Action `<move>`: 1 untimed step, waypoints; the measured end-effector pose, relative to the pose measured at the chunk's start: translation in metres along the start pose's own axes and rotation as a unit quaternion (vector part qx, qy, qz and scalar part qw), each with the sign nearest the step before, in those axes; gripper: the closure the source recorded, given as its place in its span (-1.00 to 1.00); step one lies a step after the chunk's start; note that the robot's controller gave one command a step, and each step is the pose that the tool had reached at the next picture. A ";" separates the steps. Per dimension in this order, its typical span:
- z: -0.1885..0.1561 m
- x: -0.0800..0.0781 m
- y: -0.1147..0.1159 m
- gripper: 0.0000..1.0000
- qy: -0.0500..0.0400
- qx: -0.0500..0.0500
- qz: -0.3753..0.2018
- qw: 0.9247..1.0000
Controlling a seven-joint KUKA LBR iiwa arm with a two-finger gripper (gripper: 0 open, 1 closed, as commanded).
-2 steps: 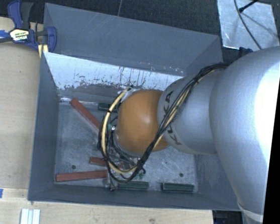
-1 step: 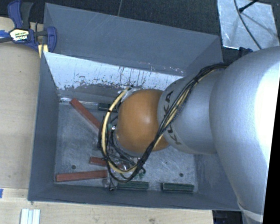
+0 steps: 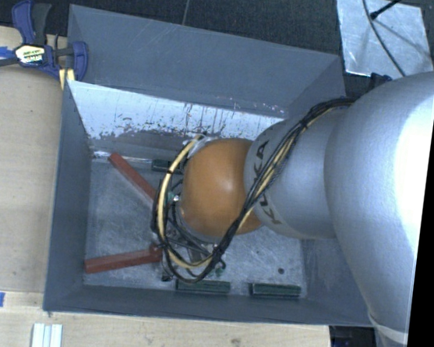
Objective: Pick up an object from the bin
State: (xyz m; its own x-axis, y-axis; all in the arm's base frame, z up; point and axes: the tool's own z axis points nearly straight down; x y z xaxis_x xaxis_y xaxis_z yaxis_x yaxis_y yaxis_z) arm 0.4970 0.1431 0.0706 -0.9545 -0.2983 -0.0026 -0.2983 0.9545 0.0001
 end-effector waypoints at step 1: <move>-0.108 -0.003 0.000 1.00 -0.003 0.000 0.001 1.000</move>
Offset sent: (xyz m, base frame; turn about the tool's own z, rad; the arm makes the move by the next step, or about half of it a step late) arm 0.0001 0.0001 0.1053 0.0000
